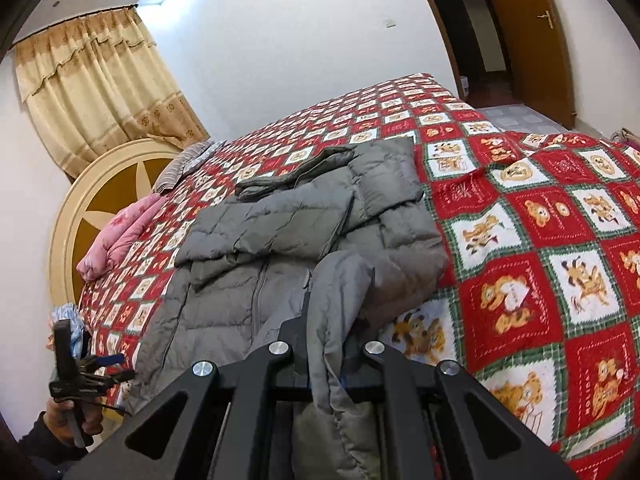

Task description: Fold large clothes

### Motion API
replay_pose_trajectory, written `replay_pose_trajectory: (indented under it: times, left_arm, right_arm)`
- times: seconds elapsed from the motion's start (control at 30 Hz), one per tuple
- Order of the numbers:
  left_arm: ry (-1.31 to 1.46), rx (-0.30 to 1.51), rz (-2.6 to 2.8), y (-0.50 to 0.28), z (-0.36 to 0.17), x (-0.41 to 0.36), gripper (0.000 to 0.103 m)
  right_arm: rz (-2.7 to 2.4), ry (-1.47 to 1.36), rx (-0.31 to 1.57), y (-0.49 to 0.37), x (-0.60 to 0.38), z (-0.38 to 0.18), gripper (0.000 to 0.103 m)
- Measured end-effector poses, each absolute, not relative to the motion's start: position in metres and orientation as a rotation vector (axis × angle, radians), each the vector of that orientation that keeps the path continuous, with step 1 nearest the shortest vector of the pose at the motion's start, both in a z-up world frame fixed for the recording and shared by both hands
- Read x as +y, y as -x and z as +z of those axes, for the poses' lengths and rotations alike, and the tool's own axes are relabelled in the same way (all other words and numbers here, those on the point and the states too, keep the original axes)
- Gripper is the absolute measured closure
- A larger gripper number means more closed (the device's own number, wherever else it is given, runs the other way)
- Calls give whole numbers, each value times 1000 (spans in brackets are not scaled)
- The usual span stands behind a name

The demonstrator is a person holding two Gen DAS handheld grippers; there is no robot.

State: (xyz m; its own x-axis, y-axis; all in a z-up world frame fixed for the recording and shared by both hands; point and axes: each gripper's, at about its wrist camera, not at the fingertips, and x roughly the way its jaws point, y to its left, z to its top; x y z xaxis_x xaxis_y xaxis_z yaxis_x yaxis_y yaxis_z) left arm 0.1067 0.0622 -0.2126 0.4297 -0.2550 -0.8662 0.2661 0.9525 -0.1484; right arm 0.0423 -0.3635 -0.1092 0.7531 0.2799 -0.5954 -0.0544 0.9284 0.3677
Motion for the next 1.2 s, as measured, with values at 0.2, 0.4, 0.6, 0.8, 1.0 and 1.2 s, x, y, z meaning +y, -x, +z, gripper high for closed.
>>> replay_pose_trajectory:
  times: [0.2,0.4,0.6,0.8,1.0,1.2]
  left_arm:
    - [-21,1147,-467,-100,-226,43,94]
    - [-94,886,-508,-77,-146,49,97]
    - [-75,637,-525,-68,-60,74,97]
    - [-44,636,-463,-152,-64,71,97]
    - [5,622,-452,-209,-63,70,97]
    - [-21,638,-417,-269,-70,52,97]
  right_arm:
    - [185,-355,699,-34,-368,-115,96]
    - [198,-355,678,-28,-367,-110,96]
    - [232,-404,563,-14,-373,-76,96]
    - [189,-424,506,-45,-382,-59,96]
    - [120,-435,493,-113,-390,-52,97]
    - [66,-394,518,-180,-390,-52,97]
